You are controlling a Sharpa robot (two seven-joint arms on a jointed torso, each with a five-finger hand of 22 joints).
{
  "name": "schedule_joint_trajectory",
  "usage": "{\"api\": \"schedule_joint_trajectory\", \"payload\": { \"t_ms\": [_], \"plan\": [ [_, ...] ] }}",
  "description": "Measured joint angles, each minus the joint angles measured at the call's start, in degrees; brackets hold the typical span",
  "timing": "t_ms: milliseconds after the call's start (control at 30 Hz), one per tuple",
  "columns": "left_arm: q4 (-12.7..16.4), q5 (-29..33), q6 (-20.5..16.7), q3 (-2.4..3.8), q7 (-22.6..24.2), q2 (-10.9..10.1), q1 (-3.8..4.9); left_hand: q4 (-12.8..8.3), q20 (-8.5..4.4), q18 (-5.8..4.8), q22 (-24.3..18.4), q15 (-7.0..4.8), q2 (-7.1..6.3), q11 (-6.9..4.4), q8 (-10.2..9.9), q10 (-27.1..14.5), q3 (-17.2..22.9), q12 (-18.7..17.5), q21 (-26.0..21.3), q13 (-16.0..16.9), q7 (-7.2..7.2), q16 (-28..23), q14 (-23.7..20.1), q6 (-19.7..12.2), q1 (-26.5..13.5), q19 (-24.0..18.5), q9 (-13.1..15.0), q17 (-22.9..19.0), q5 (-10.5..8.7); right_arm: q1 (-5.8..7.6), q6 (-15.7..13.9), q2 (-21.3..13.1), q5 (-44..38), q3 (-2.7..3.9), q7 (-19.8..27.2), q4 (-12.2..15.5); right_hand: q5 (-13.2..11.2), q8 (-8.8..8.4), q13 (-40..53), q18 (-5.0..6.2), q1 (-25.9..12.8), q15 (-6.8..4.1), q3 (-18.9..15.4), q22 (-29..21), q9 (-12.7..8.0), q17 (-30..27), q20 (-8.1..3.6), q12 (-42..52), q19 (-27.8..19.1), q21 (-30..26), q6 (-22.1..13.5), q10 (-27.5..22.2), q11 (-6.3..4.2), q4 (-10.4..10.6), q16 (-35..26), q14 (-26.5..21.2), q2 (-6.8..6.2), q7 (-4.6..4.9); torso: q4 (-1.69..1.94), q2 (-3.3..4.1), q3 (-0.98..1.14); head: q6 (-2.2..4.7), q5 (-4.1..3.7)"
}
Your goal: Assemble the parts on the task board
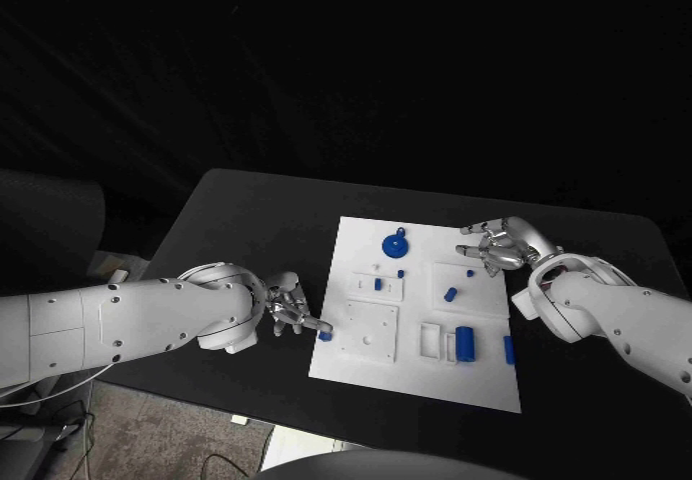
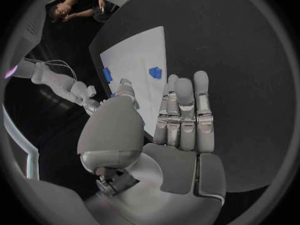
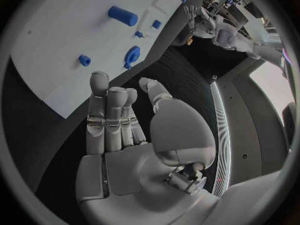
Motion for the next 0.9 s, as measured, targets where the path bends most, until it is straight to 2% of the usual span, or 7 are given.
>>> {"api": "schedule_joint_trajectory", "payload": {
  "t_ms": [67,300,400,733,800,900],
  "plan": [
    [-0.03,-2.0,0.84,-0.02,-1.84,0.34,0.0,0.0,0.0,0.0,0.0,0.0,-0.11,0.0,0.0,0.0,0.0,0.13,0.0,0.0,0.0,0.0,0.0,0.0,-0.28,0.0,-0.02,0.07,0.0,0.0,0.0,0.01,0.0,0.0,0.0,0.02,0.0,0.0,0.0,0.0,0.0,0.0,0.0,0.0,0.0,0.0,0.0,0.0,0.0,0.0,0.0,0.0,0.0,0.0,0.0,0.0,0.0,0.0,-0.01,0.01,0.0,-0.03,-0.02],
    [-0.42,-7.25,3.48,-0.05,-6.33,1.44,0.0,-0.01,0.0,0.0,0.06,0.0,1.08,-0.05,0.0,0.05,0.52,1.03,-0.23,0.34,-0.54,0.0,0.0,0.54,-0.33,0.42,0.31,0.49,0.0,0.0,0.0,-0.02,-0.01,0.0,-0.01,0.03,0.0,0.0,0.0,0.0,0.0,0.0,0.31,0.0,0.0,-0.01,0.0,0.0,0.0,0.0,0.0,0.0,0.0,-0.31,0.0,0.0,0.0,0.0,-0.04,0.03,0.01,-0.18,-0.16],
    [-0.76,-8.62,4.18,-0.05,-7.44,2.15,-0.01,-0.1,0.0,0.01,0.24,0.0,1.16,-0.23,0.01,0.23,0.74,1.21,-0.23,0.43,-0.51,0.0,0.0,0.56,-0.44,0.41,0.52,0.6,0.0,0.0,0.0,-0.01,-0.01,0.0,-0.01,0.03,0.0,0.0,-0.01,0.0,0.0,0.0,0.31,0.0,0.0,-0.01,0.0,0.0,0.0,0.0,0.0,0.0,0.0,-0.31,0.0,0.0,0.0,0.0,-0.04,0.03,0.01,-0.24,-0.21],
    [-1.54,-10.0,4.46,0.04,-8.93,3.92,-0.14,-0.2,-0.33,0.01,0.71,-0.4,3.28,-0.34,0.67,0.34,2.11,2.42,-0.23,0.9,-1.04,0.38,0.4,1.7,-0.95,0.75,1.09,0.97,0.0,0.0,0.01,0.05,-0.02,-0.01,-0.02,0.03,0.0,0.0,-0.01,0.0,0.0,0.0,0.31,0.0,-0.01,-0.02,0.0,0.0,0.0,0.0,0.0,0.0,0.0,-0.31,0.0,0.0,0.0,0.0,-0.04,0.03,0.0,-0.4,-0.41],
    [-1.74,-10.0,4.42,0.05,-9.03,4.27,-0.2,-0.33,-0.41,0.01,0.99,-0.4,3.78,-0.74,1.13,0.33,2.24,3.51,-0.23,1.35,-0.93,0.51,0.41,1.98,-0.46,0.83,1.33,1.03,1.07,0.0,0.02,0.07,-0.02,-0.01,-0.02,0.03,0.0,0.0,-0.01,0.0,0.0,0.0,0.31,0.0,-0.01,-0.02,0.0,0.0,0.0,0.0,-0.01,0.0,0.0,-0.31,0.0,0.0,0.0,0.0,-0.04,0.04,0.0,-0.41,-0.48],
    [-2.09,-9.9,4.35,0.09,-9.09,4.79,-0.38,-0.33,-0.41,0.01,1.71,-0.41,4.06,-0.74,2.23,0.32,2.24,5.48,-0.35,2.12,-0.93,0.9,0.41,2.0,-0.17,0.83,1.92,1.14,1.99,0.0,0.03,0.1,-0.02,-0.01,-0.02,0.03,0.0,0.0,-0.01,0.0,0.0,0.0,0.31,0.0,-0.01,-0.02,0.0,0.0,0.0,0.0,-0.01,0.0,0.0,-0.31,0.0,0.0,0.0,0.0,-0.04,0.04,0.01,-0.46,-0.57]
  ]
}}
